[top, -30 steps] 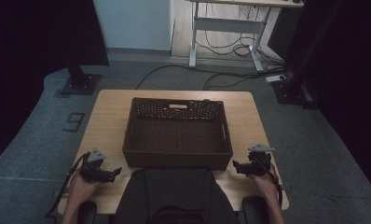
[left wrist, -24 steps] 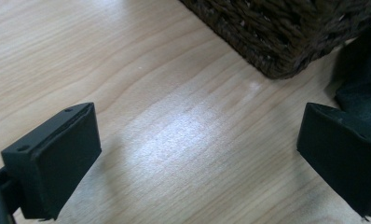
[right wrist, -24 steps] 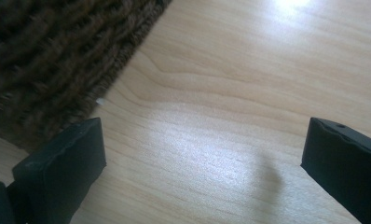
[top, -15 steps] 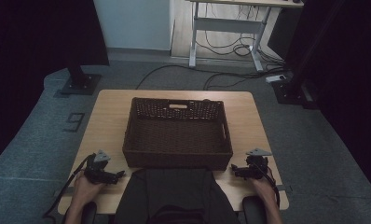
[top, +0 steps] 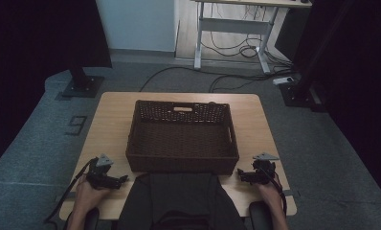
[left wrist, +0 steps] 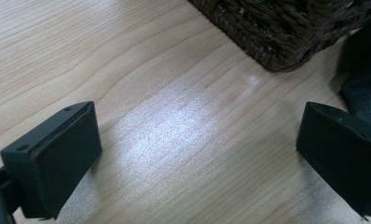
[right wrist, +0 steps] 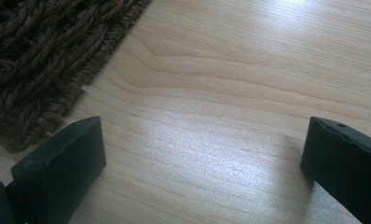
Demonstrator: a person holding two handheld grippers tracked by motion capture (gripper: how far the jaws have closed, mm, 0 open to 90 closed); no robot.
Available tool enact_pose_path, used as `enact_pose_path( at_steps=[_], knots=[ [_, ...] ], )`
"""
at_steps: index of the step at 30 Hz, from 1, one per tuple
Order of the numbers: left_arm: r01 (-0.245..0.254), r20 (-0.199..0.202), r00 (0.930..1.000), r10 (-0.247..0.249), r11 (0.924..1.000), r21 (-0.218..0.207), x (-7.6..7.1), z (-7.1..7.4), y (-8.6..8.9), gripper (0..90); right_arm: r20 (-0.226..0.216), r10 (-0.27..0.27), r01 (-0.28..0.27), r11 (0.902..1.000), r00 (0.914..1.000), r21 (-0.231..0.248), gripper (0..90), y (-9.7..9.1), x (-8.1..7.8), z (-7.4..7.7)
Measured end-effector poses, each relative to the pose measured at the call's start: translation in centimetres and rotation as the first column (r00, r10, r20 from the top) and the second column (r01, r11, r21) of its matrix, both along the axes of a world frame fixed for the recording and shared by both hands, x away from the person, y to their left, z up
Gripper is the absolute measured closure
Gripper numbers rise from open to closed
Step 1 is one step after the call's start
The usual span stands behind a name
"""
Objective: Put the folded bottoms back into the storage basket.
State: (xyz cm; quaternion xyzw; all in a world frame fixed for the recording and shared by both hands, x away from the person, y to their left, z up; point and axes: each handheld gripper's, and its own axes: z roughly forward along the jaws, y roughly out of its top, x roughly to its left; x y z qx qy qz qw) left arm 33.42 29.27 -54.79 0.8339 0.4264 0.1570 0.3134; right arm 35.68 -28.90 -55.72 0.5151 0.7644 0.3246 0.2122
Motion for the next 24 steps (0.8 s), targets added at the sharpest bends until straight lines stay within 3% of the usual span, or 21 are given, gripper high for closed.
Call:
enact_pose_path(
  at_steps=[6,9,12,19,24],
  knots=[
    [-0.016,-0.010,0.9998,0.016,0.9997,0.018,-0.3,0.3,0.1,0.0,-0.011,0.001,-0.001,0.9996,0.9999,-0.029,0.0,-0.1,0.0,0.4],
    [-0.019,0.008,0.9998,0.018,0.9994,0.028,-0.9,0.9,0.3,0.0,-0.005,0.005,-0.005,0.9998,1.0000,-0.019,0.0,-0.3,-0.4,1.2],
    [-0.022,0.030,0.9993,0.022,0.9997,0.009,-1.6,1.7,0.2,0.0,0.003,0.012,-0.012,0.9999,0.9999,-0.003,0.0,-0.3,-0.9,2.1],
    [-0.006,0.062,0.9981,0.006,1.0000,-0.001,-3.5,3.1,-0.9,0.0,-0.030,0.091,-0.091,0.9958,0.9954,0.012,0.0,0.7,-2.8,3.3],
    [0.024,0.057,0.9981,-0.023,0.9993,-0.030,-4.4,3.7,-2.0,0.0,-0.011,0.140,-0.140,0.9898,0.9900,0.027,0.0,1.5,-4.0,4.1]
  ],
)
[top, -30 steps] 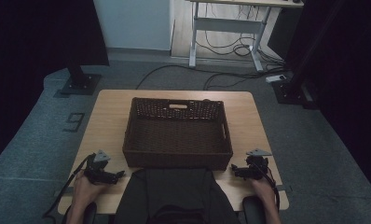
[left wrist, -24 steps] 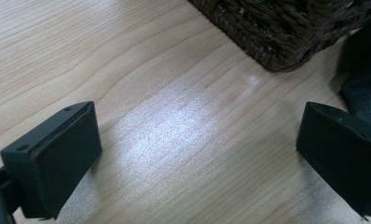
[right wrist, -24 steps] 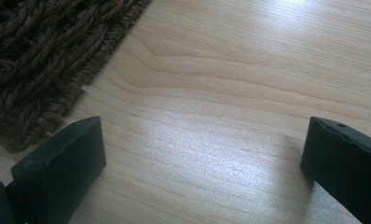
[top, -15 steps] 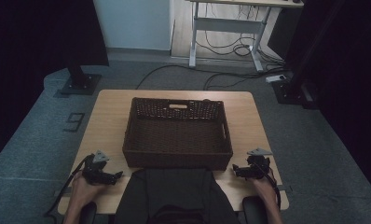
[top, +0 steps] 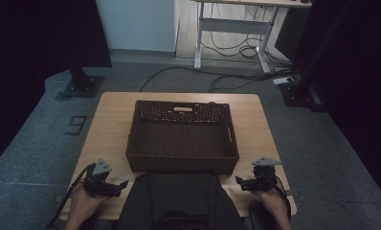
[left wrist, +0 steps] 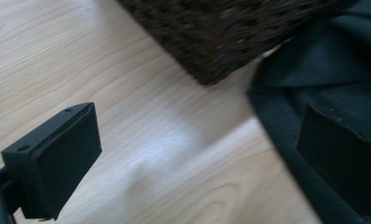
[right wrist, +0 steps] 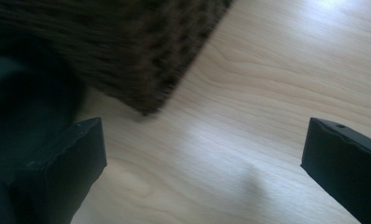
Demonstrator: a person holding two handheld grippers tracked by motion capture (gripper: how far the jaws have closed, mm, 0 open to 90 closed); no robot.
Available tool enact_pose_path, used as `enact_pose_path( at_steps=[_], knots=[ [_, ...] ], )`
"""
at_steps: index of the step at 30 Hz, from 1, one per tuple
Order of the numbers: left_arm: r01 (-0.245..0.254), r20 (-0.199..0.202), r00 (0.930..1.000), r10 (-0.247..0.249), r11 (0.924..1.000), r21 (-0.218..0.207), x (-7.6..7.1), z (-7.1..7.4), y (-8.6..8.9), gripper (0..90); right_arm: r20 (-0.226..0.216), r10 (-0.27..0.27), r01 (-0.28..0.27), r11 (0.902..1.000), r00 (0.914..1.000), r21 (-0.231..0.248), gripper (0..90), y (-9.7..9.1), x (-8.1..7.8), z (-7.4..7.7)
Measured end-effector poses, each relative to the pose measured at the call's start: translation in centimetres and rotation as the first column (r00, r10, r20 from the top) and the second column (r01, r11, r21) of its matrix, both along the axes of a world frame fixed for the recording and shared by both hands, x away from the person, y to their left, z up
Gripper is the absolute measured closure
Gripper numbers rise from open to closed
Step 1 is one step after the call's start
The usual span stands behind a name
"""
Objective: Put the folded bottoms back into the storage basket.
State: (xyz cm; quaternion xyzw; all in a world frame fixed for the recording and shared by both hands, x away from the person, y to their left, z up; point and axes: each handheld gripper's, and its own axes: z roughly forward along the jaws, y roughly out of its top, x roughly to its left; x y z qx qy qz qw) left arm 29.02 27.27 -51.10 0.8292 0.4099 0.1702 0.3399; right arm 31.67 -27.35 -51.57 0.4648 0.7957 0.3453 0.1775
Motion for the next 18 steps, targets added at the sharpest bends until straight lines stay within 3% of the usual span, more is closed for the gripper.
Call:
enact_pose_path(
  at_steps=[5,9,18],
  knots=[
    [0.032,-0.011,0.9994,-0.033,0.9990,-0.030,-0.7,0.3,-1.3,0.0,0.016,0.045,-0.046,0.9985,0.9988,0.029,0.0,0.9,-1.1,0.7],
    [0.065,-0.022,0.9975,-0.067,0.9957,-0.066,-0.9,0.3,-2.3,0.9,-0.002,0.090,-0.090,0.9952,0.9959,0.038,0.2,2.0,-1.8,0.8],
    [0.111,-0.044,0.9924,-0.115,0.9894,-0.094,-0.9,-0.2,-4.0,2.1,-0.040,0.195,-0.193,0.9801,0.9801,0.048,0.0,4.8,-2.6,0.2]
  ],
)
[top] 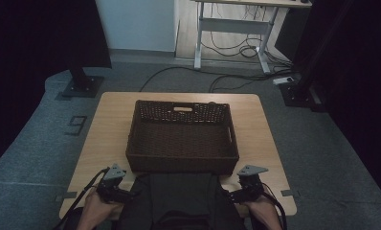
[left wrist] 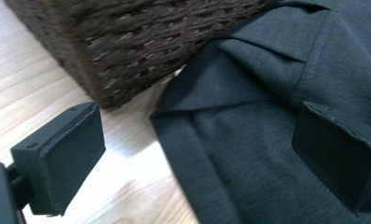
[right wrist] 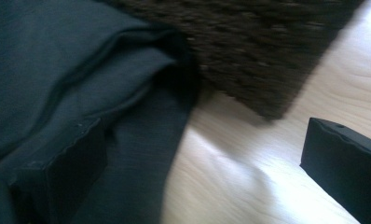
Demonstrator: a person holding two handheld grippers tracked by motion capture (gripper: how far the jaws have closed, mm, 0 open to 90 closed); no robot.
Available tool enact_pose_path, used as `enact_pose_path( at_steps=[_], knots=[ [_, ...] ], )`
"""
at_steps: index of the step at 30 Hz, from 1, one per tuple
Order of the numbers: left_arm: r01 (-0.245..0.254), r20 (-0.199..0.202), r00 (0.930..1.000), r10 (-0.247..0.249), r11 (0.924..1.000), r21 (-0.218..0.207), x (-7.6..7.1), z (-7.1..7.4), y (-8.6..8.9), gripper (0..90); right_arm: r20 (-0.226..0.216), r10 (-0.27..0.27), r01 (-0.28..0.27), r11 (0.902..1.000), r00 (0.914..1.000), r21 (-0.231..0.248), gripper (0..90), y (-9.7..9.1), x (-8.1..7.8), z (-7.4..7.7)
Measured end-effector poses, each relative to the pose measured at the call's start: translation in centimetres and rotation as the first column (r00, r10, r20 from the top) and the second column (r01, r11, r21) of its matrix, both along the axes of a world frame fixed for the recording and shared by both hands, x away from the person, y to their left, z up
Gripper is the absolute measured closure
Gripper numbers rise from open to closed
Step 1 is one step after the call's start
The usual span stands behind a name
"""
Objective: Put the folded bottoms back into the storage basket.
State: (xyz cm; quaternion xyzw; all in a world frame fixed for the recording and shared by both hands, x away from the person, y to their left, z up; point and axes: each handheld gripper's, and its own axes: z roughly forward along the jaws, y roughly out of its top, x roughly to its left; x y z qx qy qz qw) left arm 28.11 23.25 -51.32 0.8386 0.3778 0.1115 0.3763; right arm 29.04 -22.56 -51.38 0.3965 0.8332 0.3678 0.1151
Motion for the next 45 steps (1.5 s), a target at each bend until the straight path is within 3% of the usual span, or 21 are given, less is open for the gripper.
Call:
enact_pose_path(
  at_steps=[8,17,22,29,36,45],
  knots=[
    [0.025,-0.033,0.9992,-0.024,0.9981,0.056,0.5,-1.6,-1.4,1.9,-0.029,0.068,-0.067,0.9976,0.9973,0.014,0.0,2.4,0.2,-0.9],
    [0.027,-0.083,0.9964,-0.020,0.9961,0.085,1.3,-2.9,-2.0,0.9,-0.075,0.095,-0.094,0.9954,0.9926,0.021,0.0,3.6,0.7,-2.1],
    [0.022,-0.069,0.9975,-0.015,0.9953,0.095,1.2,-3.0,-2.1,0.0,-0.100,0.109,-0.112,0.9935,0.9890,-0.024,0.0,4.3,1.1,-2.8],
    [0.035,-0.048,0.9983,-0.031,0.9960,0.082,0.7,-3.0,-2.3,3.9,-0.083,0.116,-0.121,0.9914,0.9897,-0.051,1.1,5.0,0.9,-3.0],
    [0.067,-0.046,0.9969,-0.064,0.9952,0.071,0.5,-2.8,-2.8,19.4,-0.078,0.143,-0.148,0.9872,0.9866,-0.059,14.6,5.5,0.8,-2.7],
    [0.132,-0.068,0.9890,-0.132,0.9912,0.007,0.3,-2.6,-3.1,57.0,-0.100,0.188,-0.188,0.9822,0.9771,0.011,56.6,5.9,0.4,-2.3]
  ],
)
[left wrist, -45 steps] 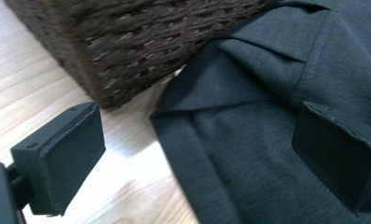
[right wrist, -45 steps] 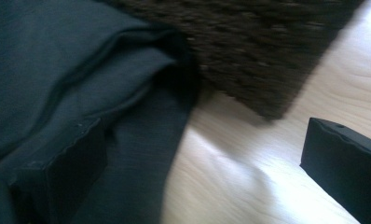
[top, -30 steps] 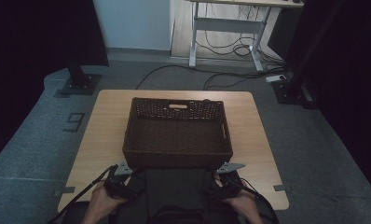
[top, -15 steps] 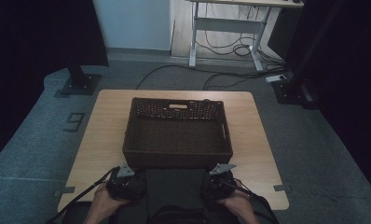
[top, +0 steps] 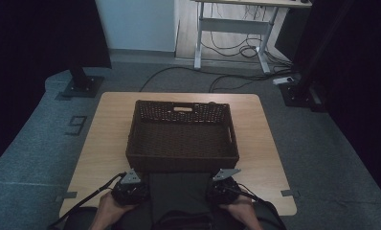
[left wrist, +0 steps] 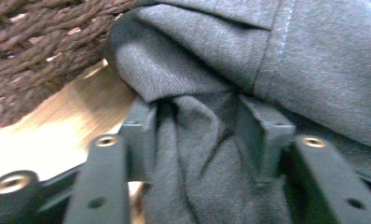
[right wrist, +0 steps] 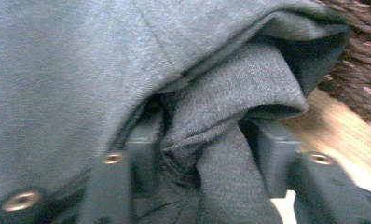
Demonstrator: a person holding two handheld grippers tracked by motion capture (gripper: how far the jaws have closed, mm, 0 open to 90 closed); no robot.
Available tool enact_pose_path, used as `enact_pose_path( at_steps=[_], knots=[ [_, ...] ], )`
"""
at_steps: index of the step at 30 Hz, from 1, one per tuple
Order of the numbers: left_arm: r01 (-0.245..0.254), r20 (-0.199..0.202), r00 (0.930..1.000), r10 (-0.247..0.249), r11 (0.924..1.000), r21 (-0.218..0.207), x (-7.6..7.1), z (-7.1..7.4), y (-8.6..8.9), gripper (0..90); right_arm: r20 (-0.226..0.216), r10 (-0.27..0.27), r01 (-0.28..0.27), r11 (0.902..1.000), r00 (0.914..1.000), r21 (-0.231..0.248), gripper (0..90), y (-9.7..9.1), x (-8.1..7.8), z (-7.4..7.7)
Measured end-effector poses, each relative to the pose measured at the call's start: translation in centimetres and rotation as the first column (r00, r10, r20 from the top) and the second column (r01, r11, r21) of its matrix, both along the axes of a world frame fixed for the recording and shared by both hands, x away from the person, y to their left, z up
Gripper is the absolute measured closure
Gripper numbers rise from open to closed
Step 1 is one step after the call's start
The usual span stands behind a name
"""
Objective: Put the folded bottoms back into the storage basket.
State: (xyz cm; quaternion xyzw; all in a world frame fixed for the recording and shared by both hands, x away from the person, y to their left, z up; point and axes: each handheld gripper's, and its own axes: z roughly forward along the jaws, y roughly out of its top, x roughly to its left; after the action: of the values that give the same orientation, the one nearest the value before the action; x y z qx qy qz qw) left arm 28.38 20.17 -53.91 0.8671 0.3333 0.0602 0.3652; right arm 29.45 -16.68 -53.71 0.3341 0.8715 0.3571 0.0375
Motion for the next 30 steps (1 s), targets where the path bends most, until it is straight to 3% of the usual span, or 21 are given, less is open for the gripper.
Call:
enact_pose_path(
  at_steps=[4,8,18,30],
  knots=[
    [0.008,0.002,1.0000,-0.008,0.9999,-0.011,-0.1,0.2,0.1,74.8,-0.003,-0.003,0.003,1.0000,1.0000,0.007,64.3,0.0,-0.2,0.2],
    [0.001,0.034,0.9994,0.001,0.9993,-0.037,-0.5,0.9,0.4,83.6,0.025,-0.005,0.005,1.0000,0.9997,0.007,66.9,-0.2,-0.5,0.8],
    [0.013,0.064,0.9980,-0.003,0.9865,-0.163,-1.4,3.4,0.9,84.7,0.070,0.005,-0.010,0.9980,0.9975,0.063,68.4,-1.0,-1.5,3.2],
    [0.055,0.148,0.9887,-0.025,0.9775,-0.204,-2.2,6.9,0.7,84.9,0.148,0.030,-0.045,0.9937,0.9885,0.102,68.6,-1.4,-2.2,6.5]
  ],
)
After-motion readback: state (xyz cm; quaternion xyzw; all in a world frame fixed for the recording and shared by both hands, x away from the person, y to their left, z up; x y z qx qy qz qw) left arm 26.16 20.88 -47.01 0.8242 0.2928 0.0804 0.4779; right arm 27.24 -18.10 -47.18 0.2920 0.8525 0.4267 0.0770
